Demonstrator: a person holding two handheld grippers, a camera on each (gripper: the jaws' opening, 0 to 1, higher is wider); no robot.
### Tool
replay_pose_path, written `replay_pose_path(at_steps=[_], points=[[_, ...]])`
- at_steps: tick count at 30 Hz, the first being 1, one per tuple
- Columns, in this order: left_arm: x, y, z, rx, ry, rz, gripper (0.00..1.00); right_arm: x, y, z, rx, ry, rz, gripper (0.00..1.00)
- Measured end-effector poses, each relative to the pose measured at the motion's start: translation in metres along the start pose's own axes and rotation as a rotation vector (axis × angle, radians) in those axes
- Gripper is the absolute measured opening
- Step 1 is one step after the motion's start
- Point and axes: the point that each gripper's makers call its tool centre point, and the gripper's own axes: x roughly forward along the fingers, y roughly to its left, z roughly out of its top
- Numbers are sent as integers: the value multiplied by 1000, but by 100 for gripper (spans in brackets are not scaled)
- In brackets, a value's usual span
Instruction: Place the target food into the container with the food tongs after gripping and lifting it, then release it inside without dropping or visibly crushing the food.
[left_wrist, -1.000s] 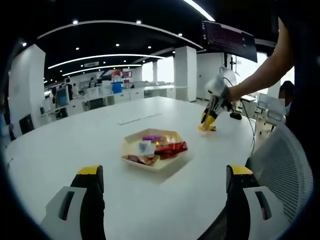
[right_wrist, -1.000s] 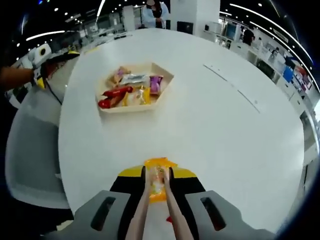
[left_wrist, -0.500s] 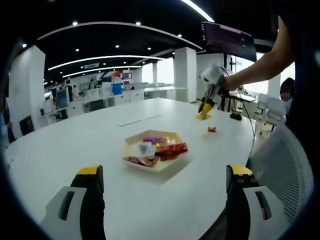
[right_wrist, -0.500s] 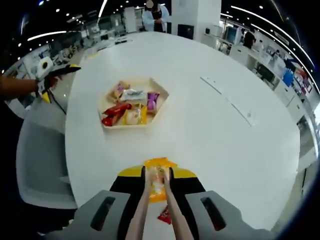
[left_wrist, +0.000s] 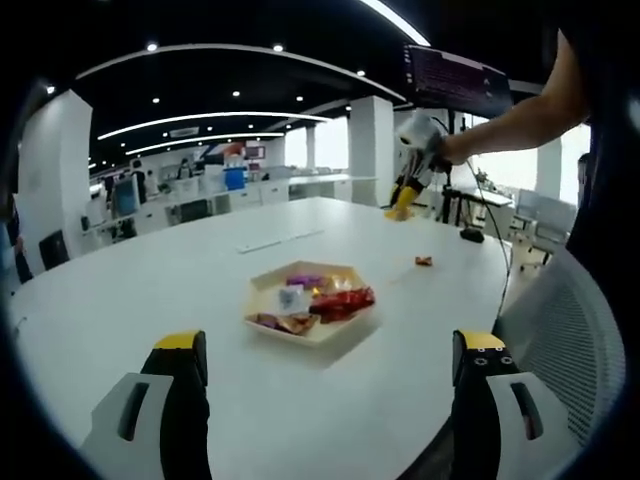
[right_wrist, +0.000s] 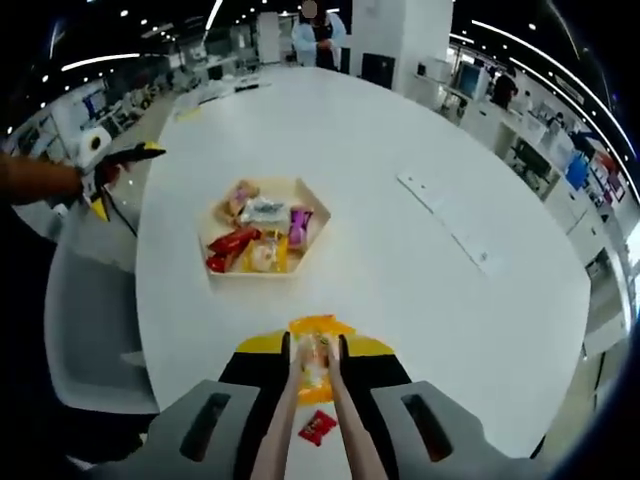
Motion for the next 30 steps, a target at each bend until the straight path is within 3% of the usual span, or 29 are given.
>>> replay_pose_path(at_steps=[16,30], points=[[-2,0,1,-11,-2,15,100,4,6,23,-35,-13,10,19],[-2,-1,3,-3,-4,15,99,37,42,73,-85,-39,69,19]])
